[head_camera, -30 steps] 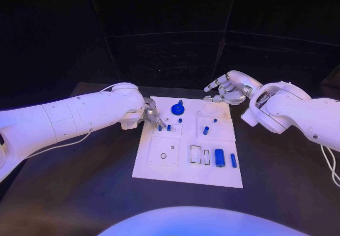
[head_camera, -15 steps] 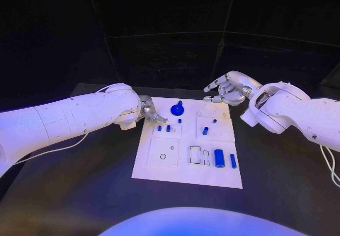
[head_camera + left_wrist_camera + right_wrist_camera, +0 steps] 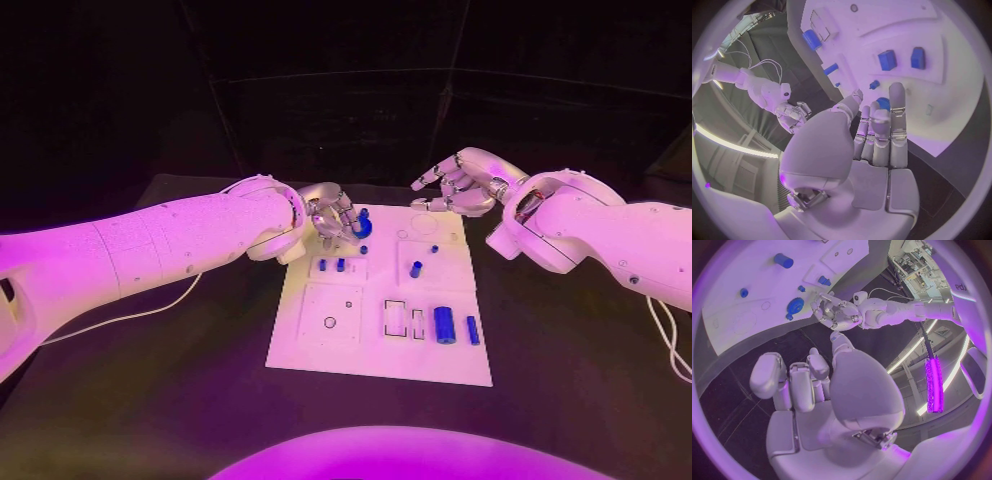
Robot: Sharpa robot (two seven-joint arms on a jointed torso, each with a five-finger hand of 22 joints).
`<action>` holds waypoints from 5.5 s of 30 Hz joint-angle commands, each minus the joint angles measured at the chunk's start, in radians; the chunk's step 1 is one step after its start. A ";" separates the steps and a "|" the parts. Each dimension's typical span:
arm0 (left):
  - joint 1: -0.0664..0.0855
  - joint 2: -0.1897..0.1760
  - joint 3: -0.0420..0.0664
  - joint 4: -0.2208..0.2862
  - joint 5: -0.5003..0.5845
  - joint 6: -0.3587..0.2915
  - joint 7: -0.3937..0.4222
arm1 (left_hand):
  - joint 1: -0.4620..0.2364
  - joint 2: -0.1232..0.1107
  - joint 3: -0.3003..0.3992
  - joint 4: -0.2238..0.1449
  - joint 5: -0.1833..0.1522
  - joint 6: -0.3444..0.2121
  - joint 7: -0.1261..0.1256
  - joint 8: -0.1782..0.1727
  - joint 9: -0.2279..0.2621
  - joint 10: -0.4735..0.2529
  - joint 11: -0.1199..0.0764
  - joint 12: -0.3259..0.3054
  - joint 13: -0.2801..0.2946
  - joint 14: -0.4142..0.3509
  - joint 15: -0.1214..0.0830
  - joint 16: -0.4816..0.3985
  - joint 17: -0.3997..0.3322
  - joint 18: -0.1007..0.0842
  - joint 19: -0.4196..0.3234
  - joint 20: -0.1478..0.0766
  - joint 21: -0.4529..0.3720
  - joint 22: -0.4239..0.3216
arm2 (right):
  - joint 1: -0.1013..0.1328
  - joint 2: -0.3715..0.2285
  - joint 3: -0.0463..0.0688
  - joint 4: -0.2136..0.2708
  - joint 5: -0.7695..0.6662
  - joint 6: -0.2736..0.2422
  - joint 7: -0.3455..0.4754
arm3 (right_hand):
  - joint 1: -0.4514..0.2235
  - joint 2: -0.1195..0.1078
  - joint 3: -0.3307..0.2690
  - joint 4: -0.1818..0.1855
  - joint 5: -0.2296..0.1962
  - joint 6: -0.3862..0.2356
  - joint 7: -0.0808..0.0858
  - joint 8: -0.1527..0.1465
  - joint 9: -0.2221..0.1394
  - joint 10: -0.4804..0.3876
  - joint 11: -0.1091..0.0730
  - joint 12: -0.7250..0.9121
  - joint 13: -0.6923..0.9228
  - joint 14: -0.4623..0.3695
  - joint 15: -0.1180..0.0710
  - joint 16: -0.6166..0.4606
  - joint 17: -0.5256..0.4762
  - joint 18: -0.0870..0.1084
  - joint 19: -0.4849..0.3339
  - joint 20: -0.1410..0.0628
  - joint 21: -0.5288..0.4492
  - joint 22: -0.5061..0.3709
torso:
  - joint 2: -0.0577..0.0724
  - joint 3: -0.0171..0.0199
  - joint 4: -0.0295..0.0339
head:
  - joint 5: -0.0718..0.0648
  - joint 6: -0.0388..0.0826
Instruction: Assemble the parts on the task board
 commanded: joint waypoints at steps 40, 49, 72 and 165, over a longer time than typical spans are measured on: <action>-0.017 0.157 -0.039 -0.163 -0.387 0.098 0.052 | -0.004 -0.003 0.018 -0.070 -0.001 0.175 -0.025 -0.167 -0.179 0.090 -0.005 -0.128 -0.274 0.213 -0.019 0.231 0.187 -0.029 0.245 -0.015 0.279 0.262 | 0.002 0.014 0.001 -0.005 0.005 0.000 0.015 | 0.000 0.010 -0.005 -0.002 0.009 -0.007 0.000 0.005 -0.001 -0.005 -0.001 -0.003 -0.001 0.044 -0.005 -0.006 0.000 0.017 -0.007 0.003 -0.006 -0.001 | -0.001 0.0003 0.0020 | -0.013 -0.002; -0.019 0.162 -0.039 -0.172 -0.387 0.097 0.055 | -0.002 0.016 0.054 -0.076 -0.001 0.196 -0.026 -0.176 -0.189 0.124 -0.011 -0.132 -0.294 0.217 -0.024 0.236 0.188 -0.034 0.252 -0.019 0.304 0.290 | 0.002 0.016 0.001 -0.006 0.005 0.001 0.015 | 0.000 0.010 -0.005 -0.002 0.009 -0.007 0.000 0.005 -0.001 -0.005 -0.001 -0.003 -0.001 0.044 -0.005 -0.006 0.000 0.017 -0.007 0.003 -0.006 -0.001 | -0.001 0.0004 0.0007 | -0.013 -0.002; -0.020 0.166 -0.039 -0.178 -0.388 0.055 0.070 | 0.000 0.041 0.207 -0.123 -0.001 0.266 -0.025 -0.200 -0.215 0.209 -0.021 -0.164 -0.350 0.223 -0.033 0.253 0.192 -0.044 0.262 -0.028 0.358 0.353 | 0.002 0.017 0.001 -0.006 0.005 0.001 0.015 | 0.003 0.011 -0.005 -0.002 0.011 -0.006 0.000 0.006 -0.001 -0.004 -0.001 -0.001 0.000 0.044 -0.006 -0.005 0.001 0.017 -0.006 0.002 -0.006 -0.001 | -0.001 -0.0001 0.0013 | -0.016 -0.003; -0.031 0.000 0.017 -0.060 -0.310 0.103 0.029 | -0.029 0.015 0.230 -0.137 -0.002 0.279 -0.024 -0.216 -0.223 0.226 -0.020 -0.183 -0.367 0.226 -0.033 0.255 0.187 -0.049 0.268 -0.028 0.384 0.384 | 0.001 0.012 0.001 -0.012 0.005 0.002 0.019 | 0.006 0.013 -0.006 -0.003 0.013 -0.005 0.000 0.007 0.000 -0.003 -0.002 0.000 0.001 0.045 -0.006 -0.005 0.002 0.017 -0.006 0.002 -0.007 -0.001 | 0.000 0.0007 0.0013 | -0.011 0.002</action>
